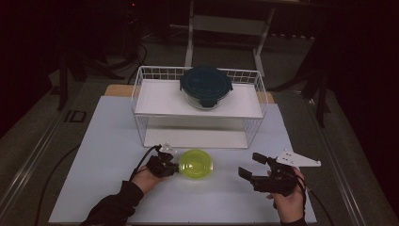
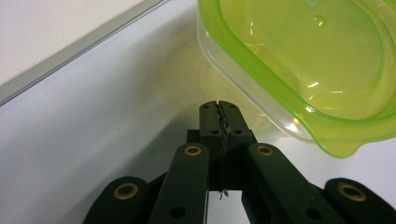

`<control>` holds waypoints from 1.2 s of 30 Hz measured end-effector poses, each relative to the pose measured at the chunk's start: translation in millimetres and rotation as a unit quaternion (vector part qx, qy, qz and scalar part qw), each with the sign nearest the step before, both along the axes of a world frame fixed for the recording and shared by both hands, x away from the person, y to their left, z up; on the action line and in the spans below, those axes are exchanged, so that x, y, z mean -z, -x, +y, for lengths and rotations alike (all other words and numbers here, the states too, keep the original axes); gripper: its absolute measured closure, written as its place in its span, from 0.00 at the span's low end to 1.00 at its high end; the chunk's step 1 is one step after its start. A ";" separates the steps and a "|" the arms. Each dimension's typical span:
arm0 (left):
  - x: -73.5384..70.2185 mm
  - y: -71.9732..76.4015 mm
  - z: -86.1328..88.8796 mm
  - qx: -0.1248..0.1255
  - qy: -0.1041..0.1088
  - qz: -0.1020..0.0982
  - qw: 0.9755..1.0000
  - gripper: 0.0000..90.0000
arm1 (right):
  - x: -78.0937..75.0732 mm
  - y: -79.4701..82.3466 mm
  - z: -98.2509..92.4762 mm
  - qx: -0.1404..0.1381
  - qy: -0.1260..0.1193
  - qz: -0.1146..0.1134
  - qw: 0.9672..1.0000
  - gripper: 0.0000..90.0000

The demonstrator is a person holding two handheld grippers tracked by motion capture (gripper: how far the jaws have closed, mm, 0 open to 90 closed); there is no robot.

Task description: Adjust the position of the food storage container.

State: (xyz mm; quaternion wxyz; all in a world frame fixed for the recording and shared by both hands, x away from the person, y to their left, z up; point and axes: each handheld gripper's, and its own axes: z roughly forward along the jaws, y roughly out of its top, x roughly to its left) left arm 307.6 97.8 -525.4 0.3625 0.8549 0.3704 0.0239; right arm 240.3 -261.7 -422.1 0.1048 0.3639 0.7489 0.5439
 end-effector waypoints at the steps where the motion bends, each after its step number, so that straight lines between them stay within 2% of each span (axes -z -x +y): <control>1: 0.1 0.0 -0.5 0.001 0.000 0.000 1.000 0.98 | 0.0 0.1 -0.1 0.000 0.001 -0.001 1.000 0.17; 15: 0.6 -0.7 -5.8 0.001 0.001 0.000 1.000 0.98 | 1.5 0.0 -0.2 0.001 0.004 -0.001 1.000 0.17; 20: -4.2 0.2 3.4 -0.009 0.011 -0.002 1.000 0.98 | 1.7 -0.1 0.5 -0.005 0.006 0.000 1.000 0.18; 25: -17.6 5.9 17.2 -0.022 0.025 -0.005 0.999 0.96 | 2.8 -0.3 0.1 -0.007 0.011 -0.012 1.000 0.20; 29: -31.6 10.9 30.4 -0.022 0.036 -0.015 0.999 0.84 | 1.6 0.7 0.4 -0.009 0.014 -0.027 0.999 0.19; 30: -35.0 11.8 34.6 -0.018 0.046 -0.013 0.999 0.76 | 1.3 0.9 0.5 -0.010 0.012 -0.030 0.999 0.19; 31: -36.9 12.8 36.8 -0.020 0.051 -0.013 0.998 0.63 | 1.0 1.2 0.7 -0.011 0.008 -0.033 0.999 0.18; 32: -39.8 14.9 39.8 -0.024 0.059 -0.016 0.998 0.61 | 0.8 1.4 1.1 -0.012 0.008 -0.033 0.999 0.18; 33: -41.7 16.0 41.2 -0.022 0.063 -0.016 0.998 0.51 | 0.6 1.7 2.0 -0.010 0.012 -0.035 0.999 0.18; 34: -45.0 18.0 42.8 -0.019 0.063 -0.016 0.998 0.40 | 0.6 1.8 2.5 -0.009 0.015 -0.036 0.999 0.18; 36: -50.7 21.2 45.2 -0.014 0.065 -0.019 0.998 0.27 | 1.2 1.6 3.7 -0.008 0.017 -0.033 0.999 0.18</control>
